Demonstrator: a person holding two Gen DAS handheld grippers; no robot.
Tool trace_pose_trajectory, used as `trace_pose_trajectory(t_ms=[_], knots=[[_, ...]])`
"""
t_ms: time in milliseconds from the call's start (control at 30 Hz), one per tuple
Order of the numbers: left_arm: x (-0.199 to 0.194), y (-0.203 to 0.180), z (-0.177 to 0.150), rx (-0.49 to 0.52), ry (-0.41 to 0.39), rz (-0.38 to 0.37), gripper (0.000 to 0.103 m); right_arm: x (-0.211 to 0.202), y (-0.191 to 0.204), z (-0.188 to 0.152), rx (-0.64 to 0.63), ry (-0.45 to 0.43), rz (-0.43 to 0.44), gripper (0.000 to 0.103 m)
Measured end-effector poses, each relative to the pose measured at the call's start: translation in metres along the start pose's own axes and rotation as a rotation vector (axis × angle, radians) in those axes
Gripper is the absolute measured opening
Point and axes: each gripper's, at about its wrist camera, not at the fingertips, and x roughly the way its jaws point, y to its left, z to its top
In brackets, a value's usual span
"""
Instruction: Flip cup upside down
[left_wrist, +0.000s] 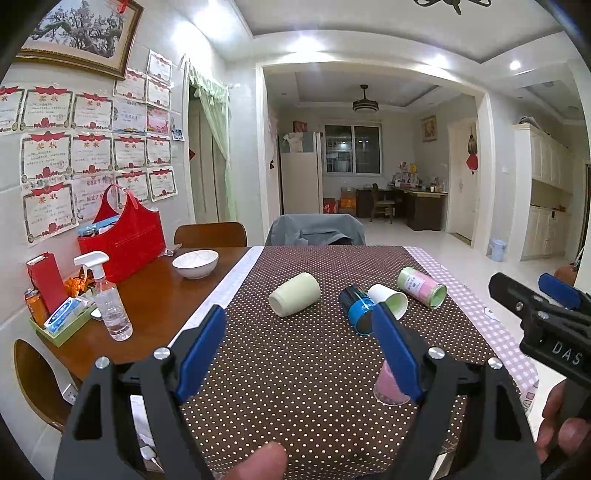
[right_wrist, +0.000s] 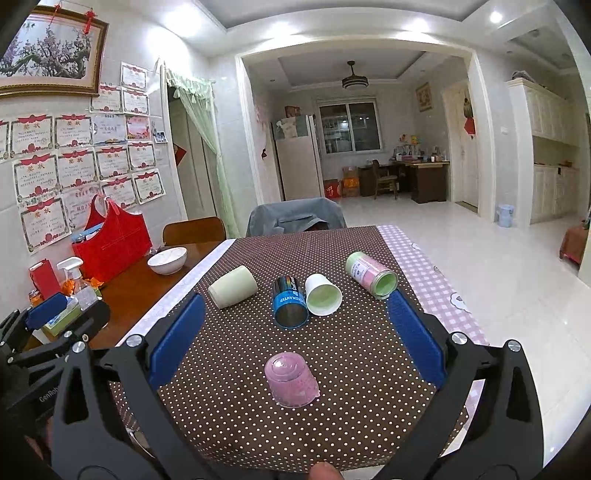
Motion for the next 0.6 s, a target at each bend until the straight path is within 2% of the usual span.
trace_pose_trajectory(t_ms=[300, 600], knots=[[-0.0047, 0.0003, -0.0030, 0.002, -0.053, -0.012, 0.080, 0.0042, 0.0006, -0.0018, 0.001, 0.016, 0.000, 0.097], [0.0029, -0.0012, -0.0010, 0.010, -0.015, 0.019, 0.080, 0.0039, -0.0007, -0.0019, 0.005, 0.021, 0.004, 0.097]])
